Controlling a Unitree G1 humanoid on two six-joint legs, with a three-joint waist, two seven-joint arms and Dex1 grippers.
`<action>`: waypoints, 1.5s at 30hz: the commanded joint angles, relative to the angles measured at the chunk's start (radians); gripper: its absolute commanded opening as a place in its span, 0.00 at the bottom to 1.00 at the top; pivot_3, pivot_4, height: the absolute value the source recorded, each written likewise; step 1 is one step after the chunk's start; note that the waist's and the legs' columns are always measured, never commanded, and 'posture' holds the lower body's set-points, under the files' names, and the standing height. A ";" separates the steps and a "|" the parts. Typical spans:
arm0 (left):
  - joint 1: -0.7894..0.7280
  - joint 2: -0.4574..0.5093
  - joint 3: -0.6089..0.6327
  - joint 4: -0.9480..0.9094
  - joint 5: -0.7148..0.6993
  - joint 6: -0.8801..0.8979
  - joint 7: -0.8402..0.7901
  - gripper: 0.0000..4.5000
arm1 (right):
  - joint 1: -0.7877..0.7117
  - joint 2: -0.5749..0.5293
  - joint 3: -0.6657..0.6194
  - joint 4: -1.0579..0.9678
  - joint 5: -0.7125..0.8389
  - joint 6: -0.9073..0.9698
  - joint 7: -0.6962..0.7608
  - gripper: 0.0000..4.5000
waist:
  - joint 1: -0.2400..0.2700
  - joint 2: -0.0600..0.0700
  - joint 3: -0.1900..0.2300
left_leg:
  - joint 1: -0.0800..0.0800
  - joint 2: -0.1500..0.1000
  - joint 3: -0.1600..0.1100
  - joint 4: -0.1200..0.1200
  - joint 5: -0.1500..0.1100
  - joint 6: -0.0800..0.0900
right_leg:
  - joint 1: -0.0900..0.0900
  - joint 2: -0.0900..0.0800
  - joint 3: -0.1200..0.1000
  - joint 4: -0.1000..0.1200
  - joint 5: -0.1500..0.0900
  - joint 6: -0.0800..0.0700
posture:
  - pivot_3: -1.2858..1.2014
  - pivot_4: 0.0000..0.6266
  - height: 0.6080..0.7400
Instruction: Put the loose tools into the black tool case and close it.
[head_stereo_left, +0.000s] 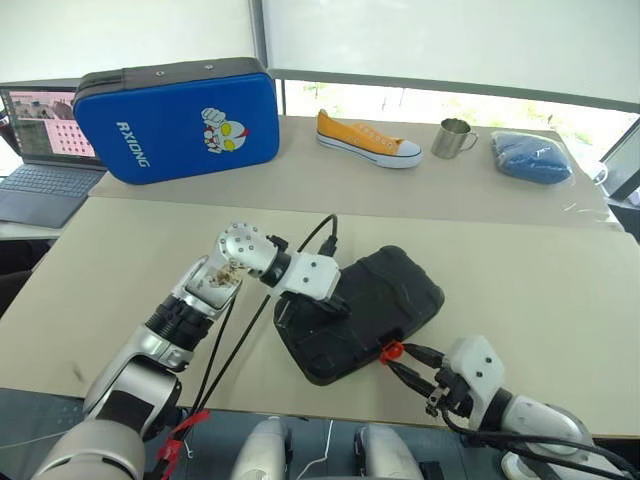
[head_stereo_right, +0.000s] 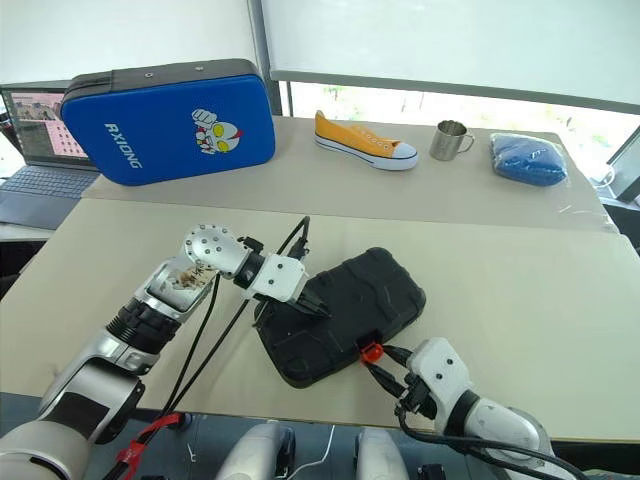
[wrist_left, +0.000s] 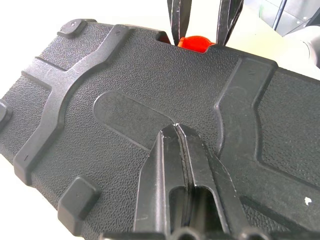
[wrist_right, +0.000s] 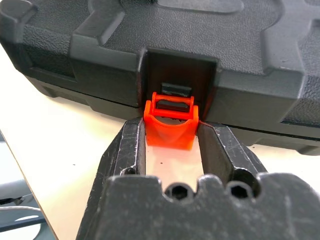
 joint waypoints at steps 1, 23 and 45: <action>0.009 0.000 -0.037 0.030 0.057 0.003 0.006 0.00 | 0.031 -0.013 -0.027 -0.002 0.005 -0.061 0.046 0.29 | 0.002 0.000 0.000 | 0.000 0.000 0.000 0.000 0.000 0.000 | 0.000 0.000 0.000 0.000 0.000 0.000 | 0.52 0.24 0.99; 0.005 -0.001 -0.036 0.041 0.058 -0.004 0.008 0.00 | -0.042 -0.026 -0.088 -0.046 0.093 0.039 0.073 0.77 | -0.005 0.000 0.000 | 0.000 0.000 0.000 0.000 0.000 0.000 | 0.000 0.001 0.000 0.000 0.001 -0.001 | 0.52 0.24 0.99; -0.012 -0.005 -0.039 0.046 0.060 -0.001 0.010 0.00 | -0.109 0.067 0.086 0.189 -0.058 -0.045 0.086 0.01 | -0.007 0.000 -0.001 | 0.000 0.001 0.000 0.000 0.000 0.000 | 0.000 0.002 0.001 0.000 0.000 0.000 | 0.52 0.24 0.99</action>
